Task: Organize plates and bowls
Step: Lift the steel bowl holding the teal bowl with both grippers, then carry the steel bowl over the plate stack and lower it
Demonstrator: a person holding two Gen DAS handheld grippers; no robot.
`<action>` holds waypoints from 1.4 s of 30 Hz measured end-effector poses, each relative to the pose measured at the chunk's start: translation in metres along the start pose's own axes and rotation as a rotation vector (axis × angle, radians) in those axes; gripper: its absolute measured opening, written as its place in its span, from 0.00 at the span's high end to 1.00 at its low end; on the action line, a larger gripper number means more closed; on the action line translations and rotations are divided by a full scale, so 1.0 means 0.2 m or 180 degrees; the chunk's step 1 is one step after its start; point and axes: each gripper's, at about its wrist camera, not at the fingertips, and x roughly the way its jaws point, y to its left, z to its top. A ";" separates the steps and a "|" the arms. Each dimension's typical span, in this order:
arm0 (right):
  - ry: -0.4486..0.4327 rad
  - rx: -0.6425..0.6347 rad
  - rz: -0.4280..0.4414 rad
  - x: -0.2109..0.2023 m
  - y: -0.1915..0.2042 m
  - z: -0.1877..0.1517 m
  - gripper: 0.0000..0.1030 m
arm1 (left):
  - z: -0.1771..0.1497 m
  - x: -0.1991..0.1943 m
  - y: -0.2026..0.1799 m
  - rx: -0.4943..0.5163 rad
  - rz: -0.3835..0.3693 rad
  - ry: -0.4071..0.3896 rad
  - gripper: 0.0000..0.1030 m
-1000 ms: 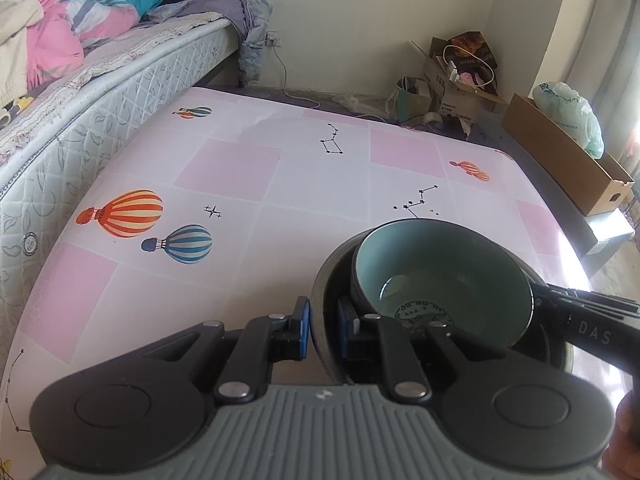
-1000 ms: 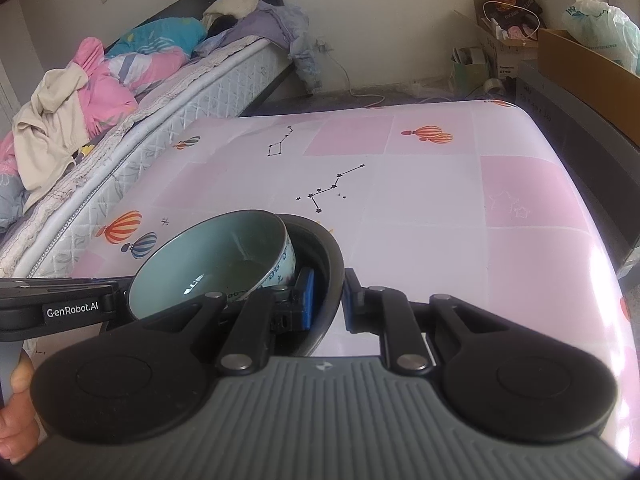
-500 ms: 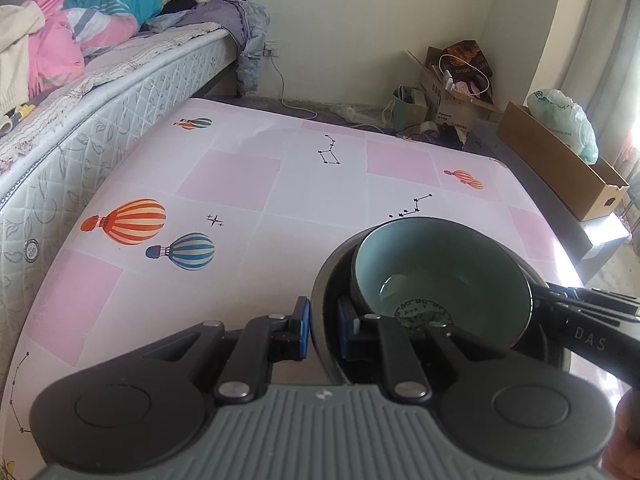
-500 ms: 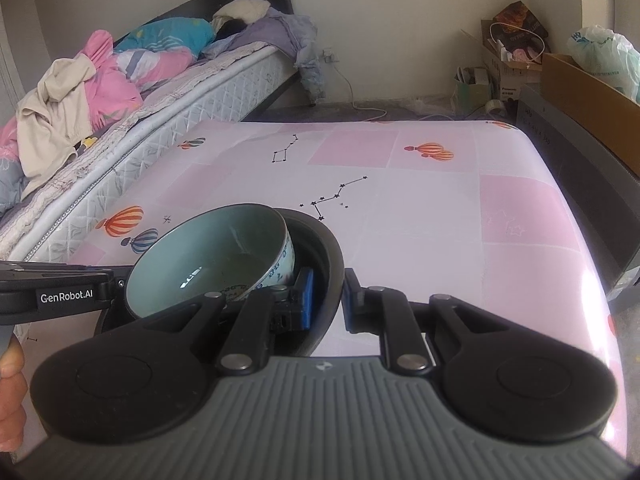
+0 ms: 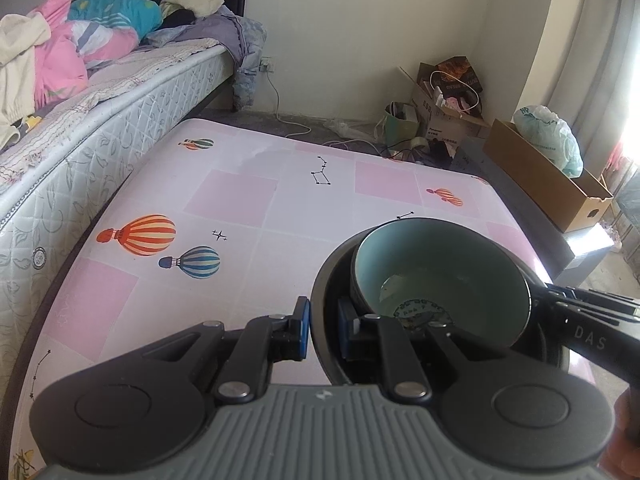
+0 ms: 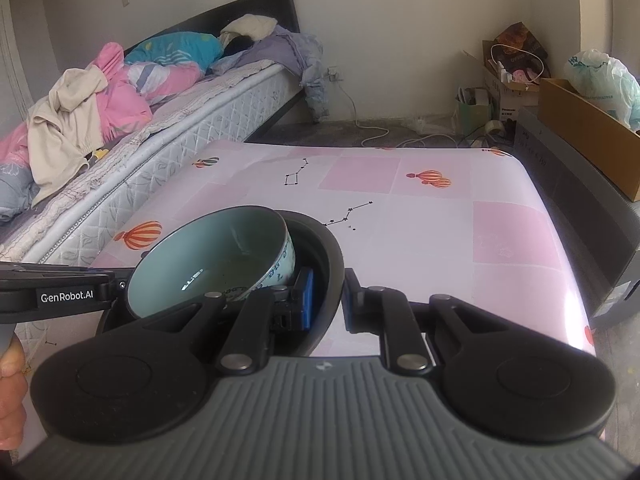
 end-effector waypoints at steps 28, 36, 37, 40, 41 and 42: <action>0.0344 0.0325 0.0006 -0.77 0.17 -0.67 0.86 | -0.55 -0.57 0.05 -0.0018 -0.0315 0.0127 0.86; 0.0346 0.0242 -0.0109 -0.73 0.18 -0.71 0.86 | -0.62 -0.53 0.04 -0.0001 -0.0304 0.0177 0.86; 0.0338 0.0224 -0.0122 -0.72 0.18 -0.71 0.86 | -0.62 -0.53 0.04 0.0002 -0.0298 0.0195 0.86; 0.0344 0.0203 -0.0145 -0.71 0.18 -0.72 0.86 | -0.65 -0.50 0.03 0.0011 -0.0278 0.0245 0.86; 0.0354 0.0206 -0.0148 -0.70 0.18 -0.72 0.86 | -0.65 -0.50 0.03 0.0025 -0.0266 0.0245 0.86; 0.0358 0.0209 -0.0148 -0.69 0.18 -0.72 0.86 | -0.66 -0.50 0.03 0.0048 -0.0272 0.0228 0.86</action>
